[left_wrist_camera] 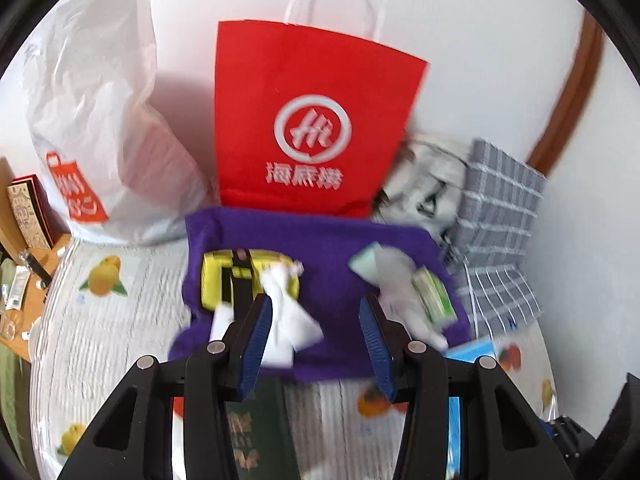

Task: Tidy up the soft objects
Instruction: 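Move the left tool toward the white snack packet while the right tool reaches the second black watch strap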

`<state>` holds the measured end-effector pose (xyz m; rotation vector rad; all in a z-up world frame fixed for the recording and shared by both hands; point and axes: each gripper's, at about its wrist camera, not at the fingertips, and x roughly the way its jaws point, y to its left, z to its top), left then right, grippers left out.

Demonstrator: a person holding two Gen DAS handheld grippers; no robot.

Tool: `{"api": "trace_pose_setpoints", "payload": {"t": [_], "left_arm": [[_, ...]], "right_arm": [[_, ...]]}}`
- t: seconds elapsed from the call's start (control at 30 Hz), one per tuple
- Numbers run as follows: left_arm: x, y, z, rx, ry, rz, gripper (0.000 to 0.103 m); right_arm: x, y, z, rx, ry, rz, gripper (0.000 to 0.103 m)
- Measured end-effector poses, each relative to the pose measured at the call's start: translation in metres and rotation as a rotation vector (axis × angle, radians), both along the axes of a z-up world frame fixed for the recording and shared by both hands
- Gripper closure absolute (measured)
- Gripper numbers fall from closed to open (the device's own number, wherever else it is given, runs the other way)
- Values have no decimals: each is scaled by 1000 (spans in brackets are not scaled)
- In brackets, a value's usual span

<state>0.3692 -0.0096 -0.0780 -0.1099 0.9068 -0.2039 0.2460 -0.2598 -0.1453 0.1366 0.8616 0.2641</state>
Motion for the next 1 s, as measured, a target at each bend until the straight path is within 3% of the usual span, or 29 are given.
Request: {"api": "trace_pose_setpoints", "payload": {"t": [0.17,0.53,0.67,1.0], "left_arm": [[-46,2,-9,19,21,-27,60],[-134,37,-43,7,65,-2,60],[-154,49,-61,-45,99,3,60],[-175,72,-87,-108,147,6,60]], "right_arm": [[-38,7,-28,38,103,4,49],[-86,19,-94,152,317,-66,51],[-87,32,-94,129,275,-97,36],[-70,56,-94,-41,192,-222,35]]}}
